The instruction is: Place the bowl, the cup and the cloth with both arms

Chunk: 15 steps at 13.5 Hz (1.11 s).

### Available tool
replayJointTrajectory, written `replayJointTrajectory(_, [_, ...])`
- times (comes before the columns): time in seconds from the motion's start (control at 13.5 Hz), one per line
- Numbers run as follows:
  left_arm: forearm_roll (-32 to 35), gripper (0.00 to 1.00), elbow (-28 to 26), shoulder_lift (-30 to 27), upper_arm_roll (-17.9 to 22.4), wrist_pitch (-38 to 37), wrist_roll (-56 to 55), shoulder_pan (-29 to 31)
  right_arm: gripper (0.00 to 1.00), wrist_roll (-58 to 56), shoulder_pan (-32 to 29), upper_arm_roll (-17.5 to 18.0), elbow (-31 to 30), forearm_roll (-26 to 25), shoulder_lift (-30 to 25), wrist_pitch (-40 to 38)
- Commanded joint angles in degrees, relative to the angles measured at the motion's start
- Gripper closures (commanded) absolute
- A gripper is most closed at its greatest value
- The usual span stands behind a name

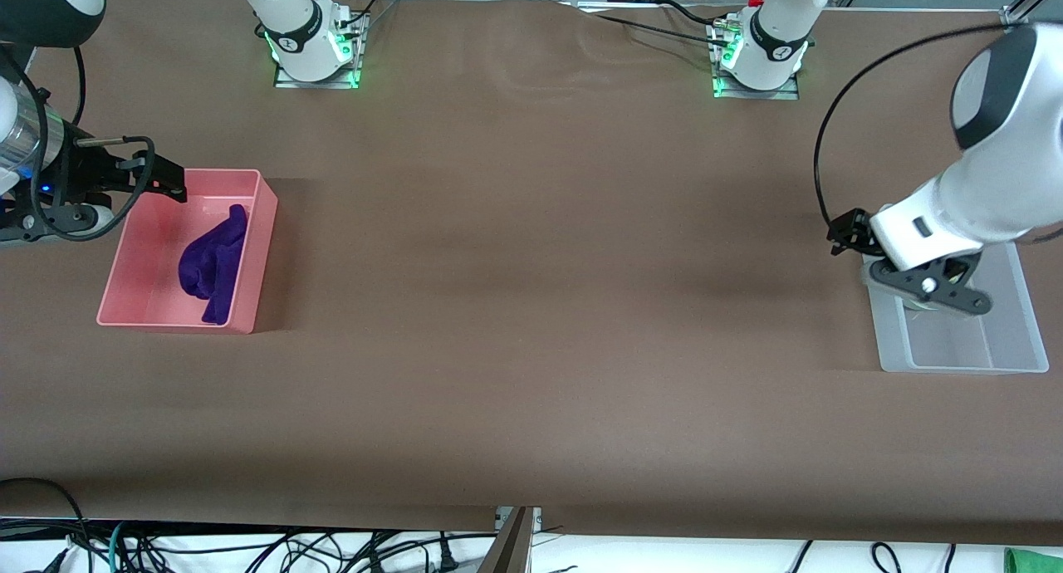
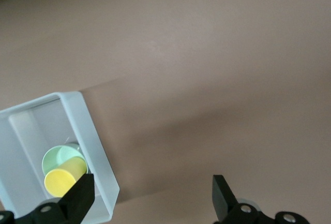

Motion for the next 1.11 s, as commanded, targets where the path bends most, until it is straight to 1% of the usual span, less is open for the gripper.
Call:
replayJointTrajectory(0.0, [-4.70,0.00,-4.66,-6.21,17.83,2.35,-1.96,-13.87,0.00,0.60,-0.42,0.44,1.68,-0.61,0.54,-0.57])
replayJointTrajectory(0.07, [-8.28,0.00,-8.60,-9.19,20.67,2.70,-3.36,-15.30,0.00,0.60,-0.51,0.44,1.68,-0.52,0.63,-0.57])
replayJointTrajectory(0.15, [-10.84,0.00,-12.39,-11.48,21.13,4.01,-5.11,-15.31,0.00,0.69,-0.51,0.44,1.68,-0.44,0.72,-0.75])
replayJointTrajectory(0.22, [-10.86,0.00,-15.29,-13.41,21.22,6.29,-5.57,-15.40,0.00,0.69,-0.51,0.44,1.68,-0.44,0.72,-0.66])
replayJointTrajectory(0.3, [-10.95,0.00,-16.28,-14.13,21.22,6.92,-5.66,-15.40,0.00,0.69,-0.51,0.44,1.68,-0.35,0.72,-0.75])
replayJointTrajectory(1.04, [-10.86,0.00,-16.20,-14.05,21.22,6.84,-4.79,-15.23,0.00,0.69,-0.51,0.44,1.68,-0.44,0.72,-0.57])
